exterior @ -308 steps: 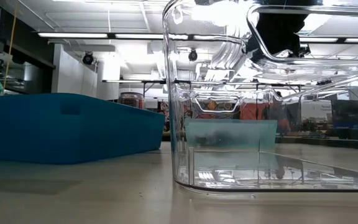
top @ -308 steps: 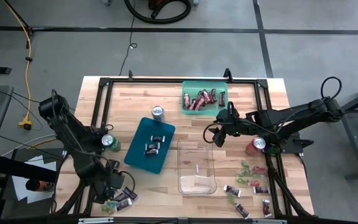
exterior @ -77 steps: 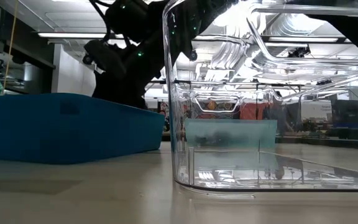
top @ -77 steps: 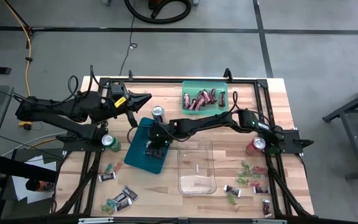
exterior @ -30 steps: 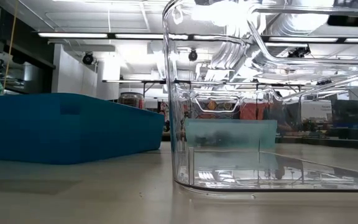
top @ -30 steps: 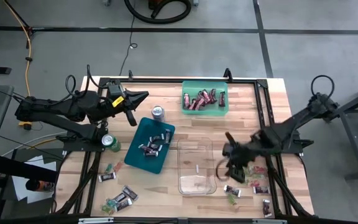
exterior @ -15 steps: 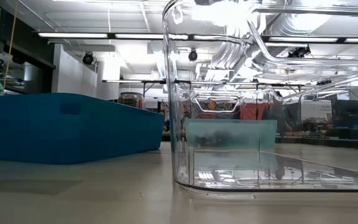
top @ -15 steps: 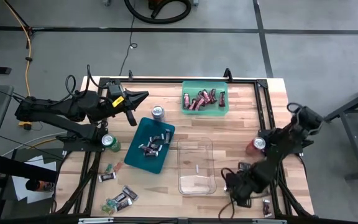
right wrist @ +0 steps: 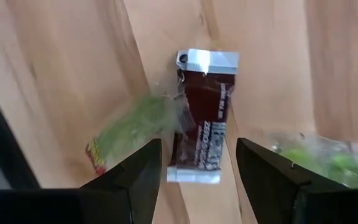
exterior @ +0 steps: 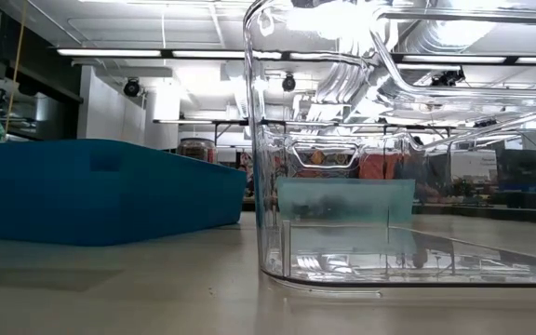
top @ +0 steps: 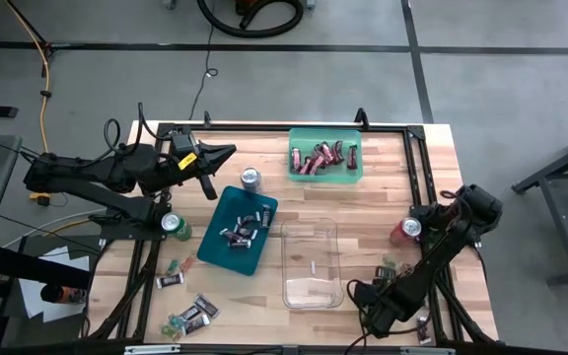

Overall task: Sort candy
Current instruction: Put the chocolate bar into the blue bin

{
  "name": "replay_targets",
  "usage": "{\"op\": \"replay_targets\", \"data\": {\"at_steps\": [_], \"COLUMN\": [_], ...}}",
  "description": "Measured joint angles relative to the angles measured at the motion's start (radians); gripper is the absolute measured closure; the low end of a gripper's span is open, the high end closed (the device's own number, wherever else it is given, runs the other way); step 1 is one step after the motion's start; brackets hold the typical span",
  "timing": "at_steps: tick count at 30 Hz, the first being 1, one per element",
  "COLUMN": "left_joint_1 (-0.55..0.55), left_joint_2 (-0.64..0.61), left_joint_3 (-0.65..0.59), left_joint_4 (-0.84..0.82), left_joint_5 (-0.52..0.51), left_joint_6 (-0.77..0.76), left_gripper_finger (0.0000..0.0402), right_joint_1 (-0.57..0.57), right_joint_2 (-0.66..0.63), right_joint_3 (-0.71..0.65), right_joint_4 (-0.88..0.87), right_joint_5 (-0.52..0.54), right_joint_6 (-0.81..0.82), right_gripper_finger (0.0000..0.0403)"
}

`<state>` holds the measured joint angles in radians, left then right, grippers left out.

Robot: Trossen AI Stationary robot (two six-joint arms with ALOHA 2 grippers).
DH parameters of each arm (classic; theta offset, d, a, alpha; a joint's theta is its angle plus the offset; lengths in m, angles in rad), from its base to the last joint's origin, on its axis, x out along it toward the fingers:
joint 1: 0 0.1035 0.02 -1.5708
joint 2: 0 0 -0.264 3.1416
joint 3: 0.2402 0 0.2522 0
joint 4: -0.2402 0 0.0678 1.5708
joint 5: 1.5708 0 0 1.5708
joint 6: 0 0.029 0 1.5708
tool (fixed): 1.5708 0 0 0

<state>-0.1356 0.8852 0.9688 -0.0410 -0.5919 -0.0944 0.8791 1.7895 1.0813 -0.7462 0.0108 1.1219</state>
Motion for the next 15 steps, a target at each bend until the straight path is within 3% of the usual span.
{"op": "replay_targets", "data": {"at_steps": [9,12,15], "left_joint_1": [0.000,0.000,0.000], "left_joint_2": [0.000,0.000,0.000], "left_joint_3": [0.000,0.000,0.000], "left_joint_4": [-0.003,-0.009,-0.016], "left_joint_5": [0.000,0.000,0.000], "left_joint_6": [0.000,0.001,0.001], "left_gripper_finger": [0.0402,0.0402,0.0401], "right_joint_1": [-0.001,-0.002,-0.007], "right_joint_2": [0.076,0.079,0.079], "right_joint_3": [0.005,0.005,0.005], "right_joint_4": [0.003,0.001,-0.009], "right_joint_5": [-0.019,-0.029,-0.044], "right_joint_6": [0.004,0.004,0.004], "right_gripper_finger": [0.0210,0.0253,0.0339]}}
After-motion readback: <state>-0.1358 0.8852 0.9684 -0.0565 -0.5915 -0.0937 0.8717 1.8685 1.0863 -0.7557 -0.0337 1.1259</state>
